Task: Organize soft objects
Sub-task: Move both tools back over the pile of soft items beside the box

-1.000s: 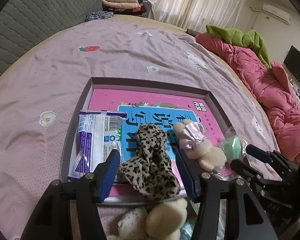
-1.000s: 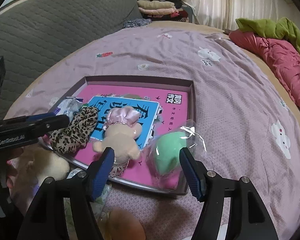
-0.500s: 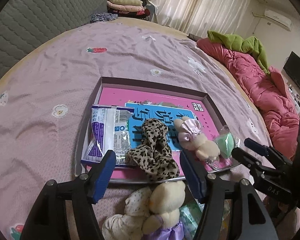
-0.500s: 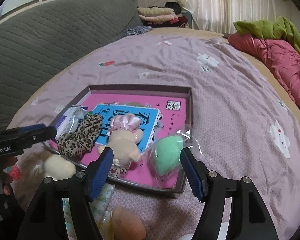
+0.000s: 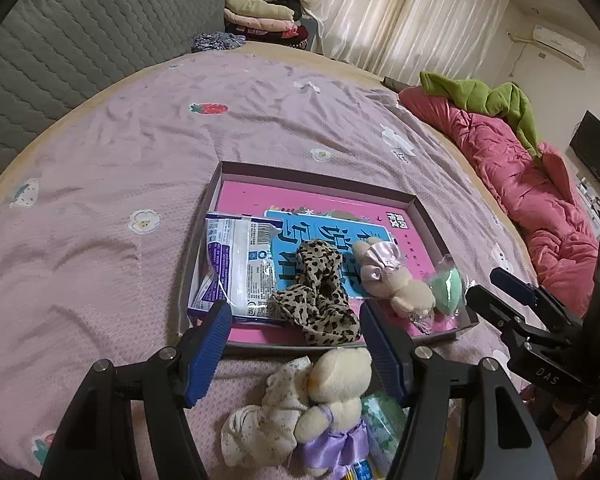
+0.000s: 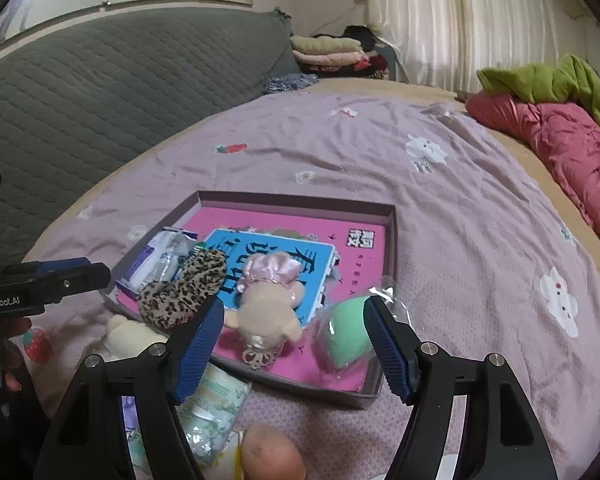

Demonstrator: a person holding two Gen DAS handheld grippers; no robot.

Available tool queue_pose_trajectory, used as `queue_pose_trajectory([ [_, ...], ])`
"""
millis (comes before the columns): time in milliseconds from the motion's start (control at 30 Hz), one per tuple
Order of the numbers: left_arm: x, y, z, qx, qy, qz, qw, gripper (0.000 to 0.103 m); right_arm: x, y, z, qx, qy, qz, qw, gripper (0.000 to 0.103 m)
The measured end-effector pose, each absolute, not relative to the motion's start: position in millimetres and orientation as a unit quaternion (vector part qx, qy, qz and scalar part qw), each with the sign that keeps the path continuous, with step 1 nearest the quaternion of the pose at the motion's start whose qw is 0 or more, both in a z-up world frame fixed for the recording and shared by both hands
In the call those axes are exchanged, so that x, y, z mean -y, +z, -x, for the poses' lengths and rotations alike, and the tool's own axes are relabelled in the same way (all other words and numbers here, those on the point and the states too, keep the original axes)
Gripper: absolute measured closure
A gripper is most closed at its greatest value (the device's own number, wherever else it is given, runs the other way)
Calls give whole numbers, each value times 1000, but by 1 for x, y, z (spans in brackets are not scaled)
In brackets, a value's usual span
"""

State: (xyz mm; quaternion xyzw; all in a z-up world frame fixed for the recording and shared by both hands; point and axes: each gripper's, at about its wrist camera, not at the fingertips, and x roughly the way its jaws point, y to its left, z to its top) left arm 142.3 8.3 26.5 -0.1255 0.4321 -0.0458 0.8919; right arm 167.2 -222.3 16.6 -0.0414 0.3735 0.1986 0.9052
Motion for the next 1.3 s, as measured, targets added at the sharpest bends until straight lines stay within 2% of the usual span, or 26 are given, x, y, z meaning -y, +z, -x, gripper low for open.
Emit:
queue_pose_trajectory([
  [533, 0, 43, -119, -422, -44, 113, 899, 37, 216, 36, -136, -327, 223, 55, 917, 29],
  [1300, 11, 54, -96, -429, -45, 90, 898, 37, 241, 37, -106, -324, 212, 23, 922, 29],
])
